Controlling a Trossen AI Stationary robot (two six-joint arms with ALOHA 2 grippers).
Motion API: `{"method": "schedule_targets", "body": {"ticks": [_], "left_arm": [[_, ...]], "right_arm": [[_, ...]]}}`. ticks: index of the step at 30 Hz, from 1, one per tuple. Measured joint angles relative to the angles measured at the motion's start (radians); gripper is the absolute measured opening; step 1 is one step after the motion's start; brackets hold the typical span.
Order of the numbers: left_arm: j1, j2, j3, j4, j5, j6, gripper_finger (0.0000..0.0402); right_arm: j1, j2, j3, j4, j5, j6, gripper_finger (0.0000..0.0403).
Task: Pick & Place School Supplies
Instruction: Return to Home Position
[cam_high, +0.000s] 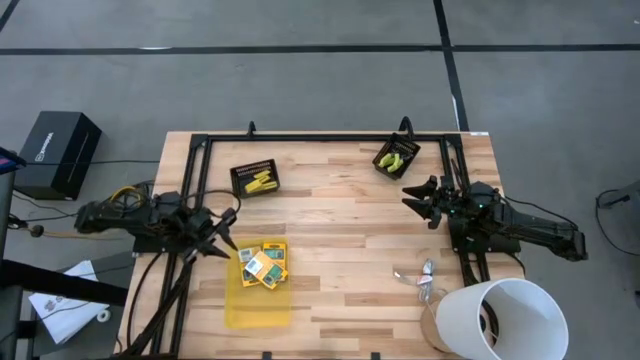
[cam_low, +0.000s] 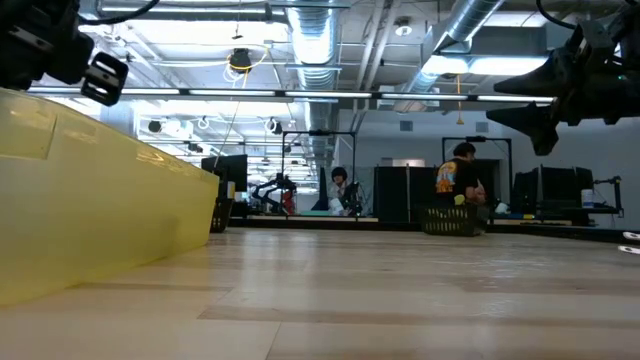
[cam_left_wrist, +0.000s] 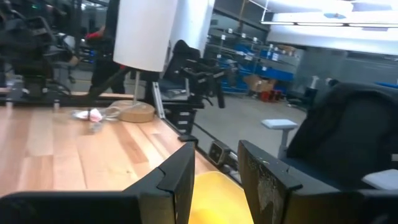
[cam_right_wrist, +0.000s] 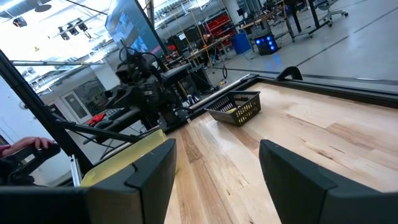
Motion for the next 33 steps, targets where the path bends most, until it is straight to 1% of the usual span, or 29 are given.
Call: {"method": "schedule_targets", "body": {"ticks": [4, 20, 33], "left_arm": [[-0.018, 0.000, -0.001, 0.014, -0.001, 0.000, 0.0118], [-0.017, 0.004, -0.002, 0.051, -0.003, 0.000, 0.0118], [-0.017, 0.069, -0.002, 0.061, -0.003, 0.000, 0.0118]], "right_arm": [[0.000, 0.000, 0.000, 0.000, 0.000, 0.000, 0.0221], [0.000, 0.000, 0.000, 0.000, 0.000, 0.000, 0.0221], [0.000, 0.000, 0.000, 0.000, 0.000, 0.000, 0.0221]]}}
